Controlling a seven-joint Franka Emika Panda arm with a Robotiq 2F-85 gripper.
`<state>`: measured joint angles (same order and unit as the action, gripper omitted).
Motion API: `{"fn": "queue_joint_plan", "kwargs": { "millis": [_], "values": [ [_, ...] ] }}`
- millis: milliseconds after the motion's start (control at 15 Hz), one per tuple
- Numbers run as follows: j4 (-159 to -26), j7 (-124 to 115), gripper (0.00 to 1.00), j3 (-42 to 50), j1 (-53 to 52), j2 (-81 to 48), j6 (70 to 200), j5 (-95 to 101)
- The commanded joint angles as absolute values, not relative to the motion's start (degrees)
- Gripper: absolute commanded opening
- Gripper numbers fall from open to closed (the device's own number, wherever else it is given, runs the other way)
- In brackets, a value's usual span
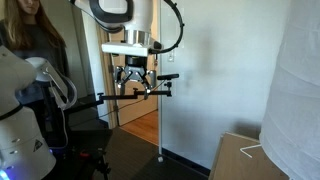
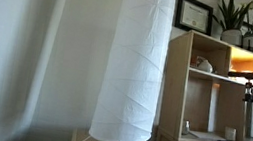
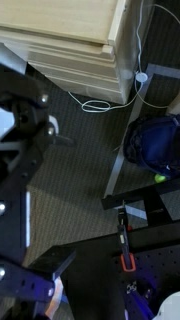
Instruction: Open the top drawer
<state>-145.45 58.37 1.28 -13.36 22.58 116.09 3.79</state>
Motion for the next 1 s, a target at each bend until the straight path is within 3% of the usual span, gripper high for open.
{"fn": "queue_joint_plan", "kwargs": {
  "millis": [0, 533, 933],
  "values": [
    [-143.52, 59.68, 1.0, 0.38, -13.15, 18.48, 116.28, 2.39],
    [-138.33, 64.72, 1.0, -4.92, -14.42, 6.35, 117.34, 2.65],
    [-136.1, 75.42, 1.0, -8.26, -13.57, 0.49, 128.63, 4.87]
  ]
}}
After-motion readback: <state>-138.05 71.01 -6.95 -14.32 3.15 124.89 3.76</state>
